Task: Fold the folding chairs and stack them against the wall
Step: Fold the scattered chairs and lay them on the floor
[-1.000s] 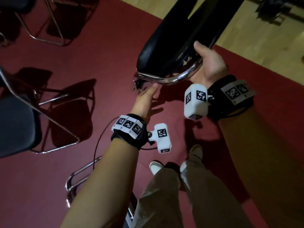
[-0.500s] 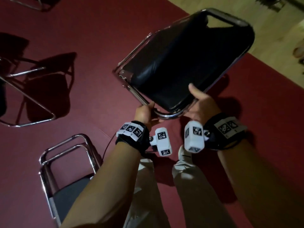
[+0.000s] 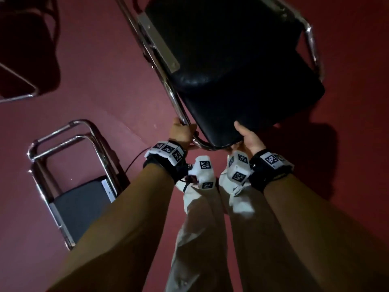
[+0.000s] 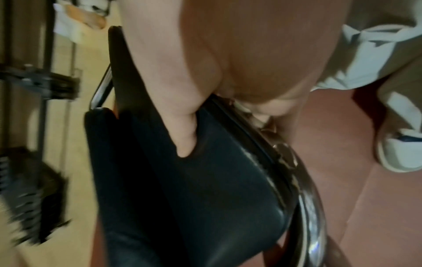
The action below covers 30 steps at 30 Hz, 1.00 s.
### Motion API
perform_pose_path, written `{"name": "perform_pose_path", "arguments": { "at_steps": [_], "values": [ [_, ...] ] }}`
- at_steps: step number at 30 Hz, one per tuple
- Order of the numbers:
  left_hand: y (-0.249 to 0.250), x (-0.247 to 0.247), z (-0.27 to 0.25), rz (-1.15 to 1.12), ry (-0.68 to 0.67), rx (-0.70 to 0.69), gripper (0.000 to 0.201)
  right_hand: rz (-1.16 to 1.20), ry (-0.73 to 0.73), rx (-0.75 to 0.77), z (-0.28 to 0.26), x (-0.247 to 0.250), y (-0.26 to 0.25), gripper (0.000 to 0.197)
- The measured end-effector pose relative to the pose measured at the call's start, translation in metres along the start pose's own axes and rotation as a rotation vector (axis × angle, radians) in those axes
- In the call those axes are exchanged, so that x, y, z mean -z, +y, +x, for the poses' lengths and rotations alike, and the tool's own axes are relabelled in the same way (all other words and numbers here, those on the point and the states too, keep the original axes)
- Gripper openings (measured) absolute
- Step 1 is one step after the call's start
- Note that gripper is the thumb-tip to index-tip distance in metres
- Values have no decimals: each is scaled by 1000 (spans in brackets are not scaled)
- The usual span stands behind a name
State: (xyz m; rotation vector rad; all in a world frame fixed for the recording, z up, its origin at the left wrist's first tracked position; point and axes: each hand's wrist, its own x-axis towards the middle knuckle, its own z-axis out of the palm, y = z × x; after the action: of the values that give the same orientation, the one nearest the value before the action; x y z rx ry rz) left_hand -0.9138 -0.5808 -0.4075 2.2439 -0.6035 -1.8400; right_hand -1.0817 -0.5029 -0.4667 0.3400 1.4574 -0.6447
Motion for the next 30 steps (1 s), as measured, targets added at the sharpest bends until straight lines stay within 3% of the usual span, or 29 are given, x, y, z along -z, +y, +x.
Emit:
{"name": "perform_pose_path", "arguments": {
  "at_steps": [2,4,7,10,13,17,18,21,24,27,30],
  "values": [
    [-27,3,25,56,-5,-10,19,4,25,29,56,10,39,109],
    [-58,6,56,81,0,-10,17,46,82,-18,60,-2,54,98],
    [-102,9,97,118,11,-24,16,155,62,-12,82,-6,83,51],
    [-139,9,140,142,10,-28,5,167,19,13,121,-6,115,54],
    [-171,11,181,180,14,14,28,173,-1,8,156,-6,138,48],
    [-202,19,225,191,5,24,35,88,24,-21,202,-9,160,41],
    [-206,22,233,204,4,19,34,40,38,-36,212,-12,164,45],
    [-218,30,254,242,16,-1,29,-109,27,-68,237,-17,175,79],
    [-225,36,272,249,17,-14,25,-227,51,-44,265,-17,184,68],
    [-229,38,283,253,8,-31,22,-250,79,-58,280,-19,191,79],
    [-234,38,290,276,-4,-68,21,-309,182,9,277,-29,189,60]
  ]
}}
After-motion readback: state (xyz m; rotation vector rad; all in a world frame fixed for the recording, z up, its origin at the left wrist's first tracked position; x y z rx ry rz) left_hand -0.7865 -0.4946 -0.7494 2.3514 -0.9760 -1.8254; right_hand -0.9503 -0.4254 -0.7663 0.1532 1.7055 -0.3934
